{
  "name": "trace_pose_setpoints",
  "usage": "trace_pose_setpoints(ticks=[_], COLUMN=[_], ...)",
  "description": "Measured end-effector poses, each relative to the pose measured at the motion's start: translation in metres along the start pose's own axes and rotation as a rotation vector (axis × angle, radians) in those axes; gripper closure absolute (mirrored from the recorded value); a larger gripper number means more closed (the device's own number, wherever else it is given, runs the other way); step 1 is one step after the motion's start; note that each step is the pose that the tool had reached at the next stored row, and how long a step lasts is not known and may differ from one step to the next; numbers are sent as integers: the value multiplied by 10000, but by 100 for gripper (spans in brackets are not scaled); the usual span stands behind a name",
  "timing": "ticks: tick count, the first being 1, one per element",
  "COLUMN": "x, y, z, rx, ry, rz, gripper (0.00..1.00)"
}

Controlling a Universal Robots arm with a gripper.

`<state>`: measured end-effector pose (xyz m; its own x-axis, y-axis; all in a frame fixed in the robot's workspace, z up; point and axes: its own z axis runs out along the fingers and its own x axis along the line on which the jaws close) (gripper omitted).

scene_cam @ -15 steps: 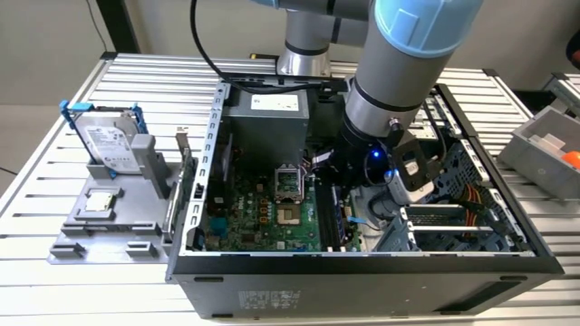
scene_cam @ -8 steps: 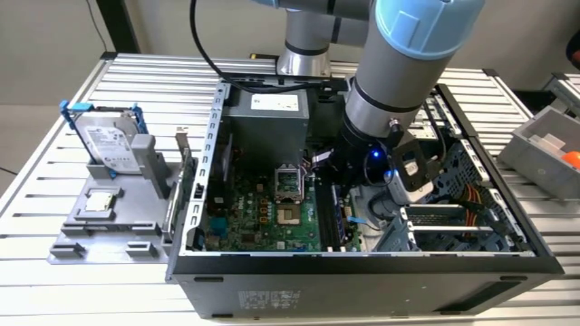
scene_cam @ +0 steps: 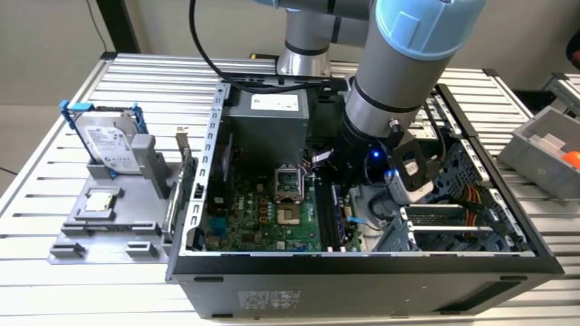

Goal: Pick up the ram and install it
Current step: 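Press down the ram until it locks into place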

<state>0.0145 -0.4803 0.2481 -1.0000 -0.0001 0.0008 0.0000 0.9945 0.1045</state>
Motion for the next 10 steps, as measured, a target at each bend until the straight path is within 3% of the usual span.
trace_pose_setpoints(ticks=[10], x=[0], y=[0], z=[0], rx=[0], ry=[16], rz=[-143], gripper=[100])
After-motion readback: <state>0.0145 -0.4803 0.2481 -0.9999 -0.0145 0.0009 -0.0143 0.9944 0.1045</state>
